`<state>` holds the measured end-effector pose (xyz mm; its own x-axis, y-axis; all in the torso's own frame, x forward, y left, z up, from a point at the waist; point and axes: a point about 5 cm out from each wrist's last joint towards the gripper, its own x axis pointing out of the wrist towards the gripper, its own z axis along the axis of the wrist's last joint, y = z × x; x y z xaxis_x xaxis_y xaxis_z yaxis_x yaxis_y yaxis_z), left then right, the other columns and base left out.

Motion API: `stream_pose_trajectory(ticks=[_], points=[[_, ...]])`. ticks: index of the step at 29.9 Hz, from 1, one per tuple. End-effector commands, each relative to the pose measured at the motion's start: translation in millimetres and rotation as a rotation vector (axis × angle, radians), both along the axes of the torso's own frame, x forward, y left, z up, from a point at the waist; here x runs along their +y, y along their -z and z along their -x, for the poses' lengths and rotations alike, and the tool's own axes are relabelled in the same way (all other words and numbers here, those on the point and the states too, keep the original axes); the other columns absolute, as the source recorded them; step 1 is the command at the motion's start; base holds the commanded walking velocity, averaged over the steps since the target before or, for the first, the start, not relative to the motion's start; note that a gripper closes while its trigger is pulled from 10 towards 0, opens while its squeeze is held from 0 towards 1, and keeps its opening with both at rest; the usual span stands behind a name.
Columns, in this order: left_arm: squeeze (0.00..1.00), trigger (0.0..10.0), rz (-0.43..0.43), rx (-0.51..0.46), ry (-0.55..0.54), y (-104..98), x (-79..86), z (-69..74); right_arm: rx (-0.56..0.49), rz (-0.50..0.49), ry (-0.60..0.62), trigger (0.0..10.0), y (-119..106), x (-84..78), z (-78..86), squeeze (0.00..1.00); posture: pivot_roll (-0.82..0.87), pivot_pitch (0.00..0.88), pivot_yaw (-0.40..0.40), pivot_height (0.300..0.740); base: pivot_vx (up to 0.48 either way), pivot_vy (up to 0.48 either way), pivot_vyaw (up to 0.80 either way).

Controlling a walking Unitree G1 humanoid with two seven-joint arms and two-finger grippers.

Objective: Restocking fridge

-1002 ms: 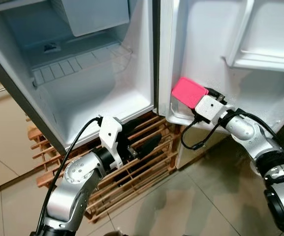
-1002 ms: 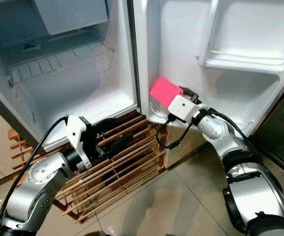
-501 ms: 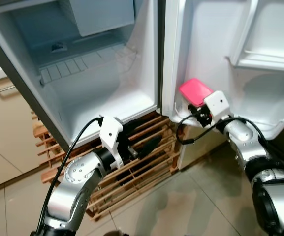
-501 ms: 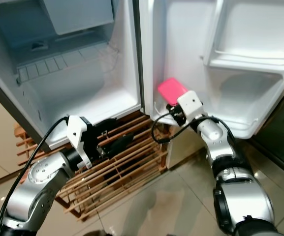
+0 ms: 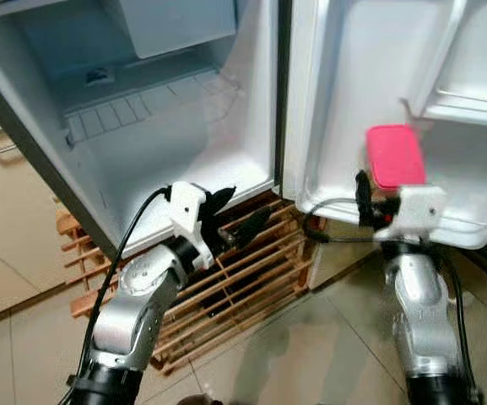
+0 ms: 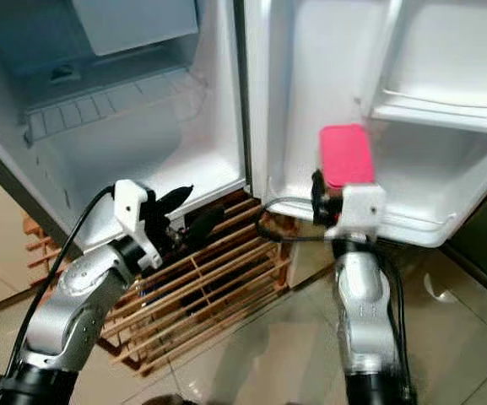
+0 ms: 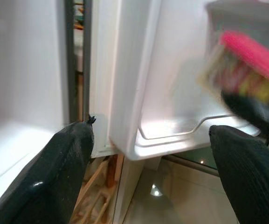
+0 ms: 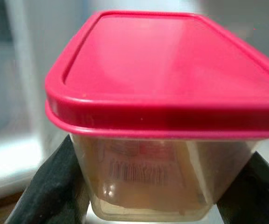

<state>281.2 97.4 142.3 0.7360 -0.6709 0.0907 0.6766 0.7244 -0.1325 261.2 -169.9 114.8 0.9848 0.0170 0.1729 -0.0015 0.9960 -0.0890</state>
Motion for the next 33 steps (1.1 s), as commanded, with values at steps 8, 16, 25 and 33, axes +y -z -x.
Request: stream_pose_trajectory(ticks=[8, 16, 25, 33], points=[[0.0, 10.0, -0.057, -0.04, -0.501, -6, 33.0, -29.1, 0.179, -0.204, -0.066, 10.0, 15, 6.8, -10.2, 0.0, -0.08, 0.0, 0.079, 0.74, 0.0, 0.0, 0.25], [0.0, 10.0, -0.217, -0.039, -0.679, 3, 62.9, -36.6, 0.303, -0.203, -0.174, 10.0, 29, 16.2, -26.8, 0.0, -0.05, 0.0, 0.063, 0.74, 0.0, 0.0, 0.48], [0.0, 10.0, -0.26, -0.06, -0.642, 12, 55.7, -31.0, 0.29, -0.148, -0.254, 10.0, 24, 31.3, -35.9, 0.0, -0.04, 0.0, 0.054, 0.74, 0.0, 0.0, 0.47], [0.0, 10.0, -0.26, -0.069, -0.557, 14, 43.1, -31.1, 0.29, -0.132, -0.255, 10.0, 25, 29.8, -36.4, 0.0, -0.05, 0.0, 0.06, 0.74, 0.0, -0.112, 0.48]])
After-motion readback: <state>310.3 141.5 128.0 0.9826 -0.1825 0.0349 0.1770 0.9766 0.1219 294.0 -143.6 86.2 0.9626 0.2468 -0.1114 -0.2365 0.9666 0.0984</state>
